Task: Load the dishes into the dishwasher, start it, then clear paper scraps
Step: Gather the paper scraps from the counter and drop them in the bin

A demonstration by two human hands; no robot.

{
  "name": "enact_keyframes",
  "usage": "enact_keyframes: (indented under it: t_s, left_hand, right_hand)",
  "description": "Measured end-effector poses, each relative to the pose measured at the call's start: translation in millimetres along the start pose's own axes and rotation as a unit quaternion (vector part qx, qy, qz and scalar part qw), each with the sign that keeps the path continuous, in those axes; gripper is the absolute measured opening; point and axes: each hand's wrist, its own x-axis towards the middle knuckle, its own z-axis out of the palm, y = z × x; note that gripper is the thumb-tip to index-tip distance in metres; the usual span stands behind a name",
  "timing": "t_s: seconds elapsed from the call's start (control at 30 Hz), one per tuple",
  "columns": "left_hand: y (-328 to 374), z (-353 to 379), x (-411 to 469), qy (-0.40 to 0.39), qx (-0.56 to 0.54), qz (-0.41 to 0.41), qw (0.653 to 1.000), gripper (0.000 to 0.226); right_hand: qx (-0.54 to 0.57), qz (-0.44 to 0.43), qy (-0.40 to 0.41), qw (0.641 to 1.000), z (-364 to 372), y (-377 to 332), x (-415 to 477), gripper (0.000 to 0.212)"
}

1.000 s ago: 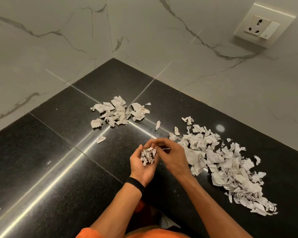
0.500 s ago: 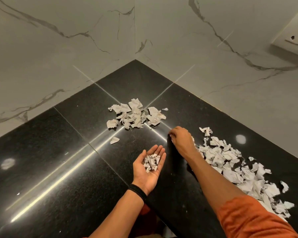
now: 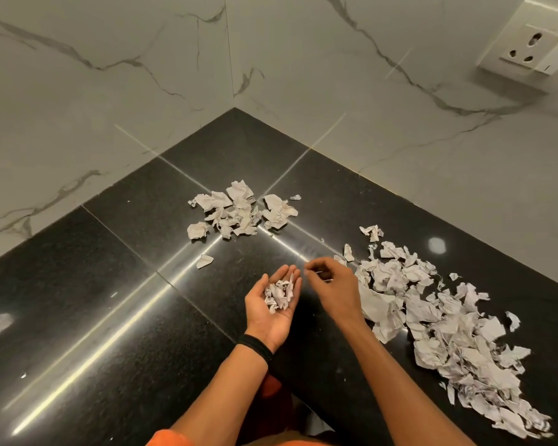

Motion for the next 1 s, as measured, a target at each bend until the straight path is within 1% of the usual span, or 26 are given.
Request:
enact_keyframes:
  t_s: [0.03, 0.1, 0.3, 0.43, 0.53, 0.63, 0.73, 0.8, 0.87, 0.93, 1.0]
  left_hand:
    - [0.6, 0.0, 0.2, 0.005, -0.012, 0.004, 1.0, 0.044]
    - [1.4, -0.7, -0.3, 0.012, -0.035, 0.007, 0.999, 0.045]
    - [8.4, -5.5, -11.0, -0.014, -0.067, 0.004, 0.998, 0.042]
    - [36.2, -22.9, -28.6, -0.014, -0.09, 0.043, 0.995, 0.042]
    - [63.1, -39.7, -43.2, -0.003, -0.106, 0.08, 0.991, 0.042]
    - [89.5, -56.7, -56.7, 0.007, -0.121, 0.116, 0.986, 0.041]
    - [110.1, -68.6, -69.9, 0.015, -0.131, 0.144, 0.981, 0.042]
    - [118.5, -72.7, -75.7, 0.018, -0.136, 0.155, 0.978, 0.042]
    - [128.0, -75.8, -77.9, 0.018, -0.137, 0.163, 0.977, 0.043]
    - [136.7, -75.8, -75.4, 0.014, -0.139, 0.163, 0.977, 0.043]
    - [143.2, -73.6, -69.2, 0.013, -0.141, 0.159, 0.977, 0.044]
  right_hand:
    - [0.014, 0.017, 0.014, 1.0, -1.9, 4.0, 2.4, 0.015]
    - [0.032, 0.026, 0.007, 0.999, -5.8, 8.6, 2.4, 0.016]
    - [-0.012, -0.015, -0.043, 0.999, 0.7, 6.9, -12.8, 0.018]
    - [-0.049, -0.052, -0.11, 0.991, 36.0, -9.9, 1.7, 0.015]
    - [-0.076, -0.096, -0.158, 0.98, 80.3, -24.9, 21.4, 0.019]
    - [-0.128, -0.167, -0.209, 0.955, 132.8, -42.2, 41.2, 0.03]
    - [-0.214, -0.242, -0.258, 0.91, 179.6, -53.3, 59.7, 0.038]
    - [-0.27, -0.266, -0.277, 0.883, 198.1, -49.8, 68.3, 0.034]
    - [-0.309, -0.274, -0.266, 0.871, 206.7, -43.6, 67.3, 0.022]
    - [-0.296, -0.262, -0.233, 0.889, 204.6, -40.7, 59.5, 0.014]
    - [-0.215, -0.207, -0.197, 0.934, 197.2, -44.2, 48.6, 0.01]
